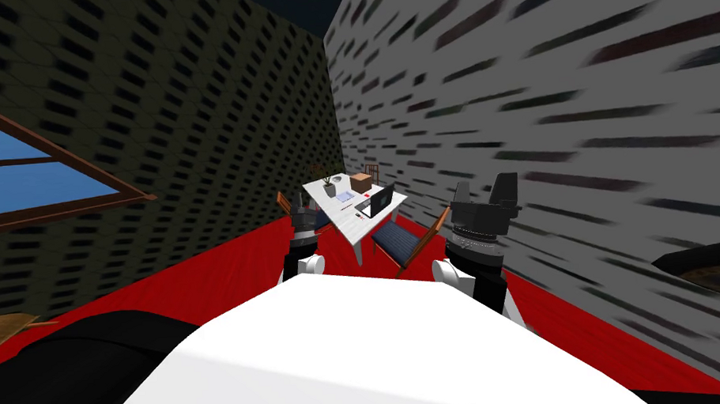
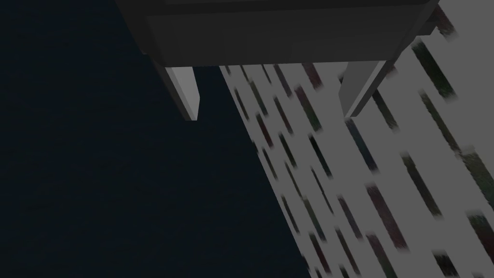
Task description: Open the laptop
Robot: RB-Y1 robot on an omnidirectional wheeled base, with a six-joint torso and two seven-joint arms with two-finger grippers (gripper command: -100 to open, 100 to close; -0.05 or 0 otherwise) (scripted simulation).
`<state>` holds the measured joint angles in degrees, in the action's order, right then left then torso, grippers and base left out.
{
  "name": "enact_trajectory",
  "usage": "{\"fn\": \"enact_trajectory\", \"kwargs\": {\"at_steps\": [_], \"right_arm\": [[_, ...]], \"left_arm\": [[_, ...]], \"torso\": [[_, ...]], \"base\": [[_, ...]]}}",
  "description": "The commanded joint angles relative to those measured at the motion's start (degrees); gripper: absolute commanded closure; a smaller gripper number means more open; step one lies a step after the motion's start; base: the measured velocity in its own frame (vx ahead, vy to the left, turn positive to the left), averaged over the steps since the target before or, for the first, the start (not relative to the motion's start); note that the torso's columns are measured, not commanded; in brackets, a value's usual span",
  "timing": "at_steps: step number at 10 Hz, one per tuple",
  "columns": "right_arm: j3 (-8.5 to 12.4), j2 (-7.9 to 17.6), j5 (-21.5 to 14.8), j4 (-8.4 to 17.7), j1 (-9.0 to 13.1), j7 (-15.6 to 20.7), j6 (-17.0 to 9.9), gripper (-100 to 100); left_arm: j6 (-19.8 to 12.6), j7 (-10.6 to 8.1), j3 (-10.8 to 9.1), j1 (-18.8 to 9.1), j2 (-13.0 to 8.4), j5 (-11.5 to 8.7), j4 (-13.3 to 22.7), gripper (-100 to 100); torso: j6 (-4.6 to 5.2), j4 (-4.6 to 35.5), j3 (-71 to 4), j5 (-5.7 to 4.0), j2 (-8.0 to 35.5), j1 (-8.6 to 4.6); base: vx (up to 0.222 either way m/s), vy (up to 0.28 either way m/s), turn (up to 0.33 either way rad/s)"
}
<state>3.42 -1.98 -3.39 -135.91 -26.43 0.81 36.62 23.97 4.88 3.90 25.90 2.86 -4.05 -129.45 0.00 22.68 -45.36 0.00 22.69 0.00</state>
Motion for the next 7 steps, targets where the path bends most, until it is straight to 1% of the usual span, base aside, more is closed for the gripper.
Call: {"fn": "enact_trajectory", "kwargs": {"at_steps": [1, 3, 4, 5, 7], "right_arm": [[0.00, 0.00, 0.00, 0.00, 0.00, 0.00, 0.00, 0], [0.00, 0.00, 0.00, 0.00, 0.00, 0.00, 0.00, 0], [0.00, 0.00, 0.00, 0.00, 0.00, 0.00, 0.00, 0], [0.00, 0.00, 0.00, 0.02, 0.00, 0.00, 0.00, 0], [0.00, 0.00, 0.00, 0.03, 0.00, 0.00, -0.01, 0]], "left_arm": [[0.00, 0.00, 0.00, 0.00, 0.00, 0.00, 0.00, 0], [0.00, 0.00, 0.00, 0.00, 0.00, 0.00, 0.00, 0], [-0.29, 0.04, -0.38, -0.33, -2.06, 0.19, 0.37, -100], [-0.59, 0.08, -0.77, -0.67, -3.55, 0.39, 0.73, -100], [-1.41, 0.21, -1.89, -1.66, -6.41, 0.97, 1.74, -100]], "torso": [[0.00, 4.23, -8.45, 0.00, 4.24, 0.00], [0.00, 12.69, -25.37, 0.00, 12.70, 0.00], [0.00, 16.92, -33.83, 0.00, 16.93, 0.00], [0.00, 18.81, -37.76, 0.01, 18.88, 0.02], [0.00, 19.55, -39.12, 0.01, 19.59, 0.02]], "base": [[0.000, 0.000, 0.000], [0.000, 0.000, 0.000], [-0.002, -0.001, -0.018], [-0.017, 0.002, -0.028], [-0.030, 0.002, -0.042]]}}
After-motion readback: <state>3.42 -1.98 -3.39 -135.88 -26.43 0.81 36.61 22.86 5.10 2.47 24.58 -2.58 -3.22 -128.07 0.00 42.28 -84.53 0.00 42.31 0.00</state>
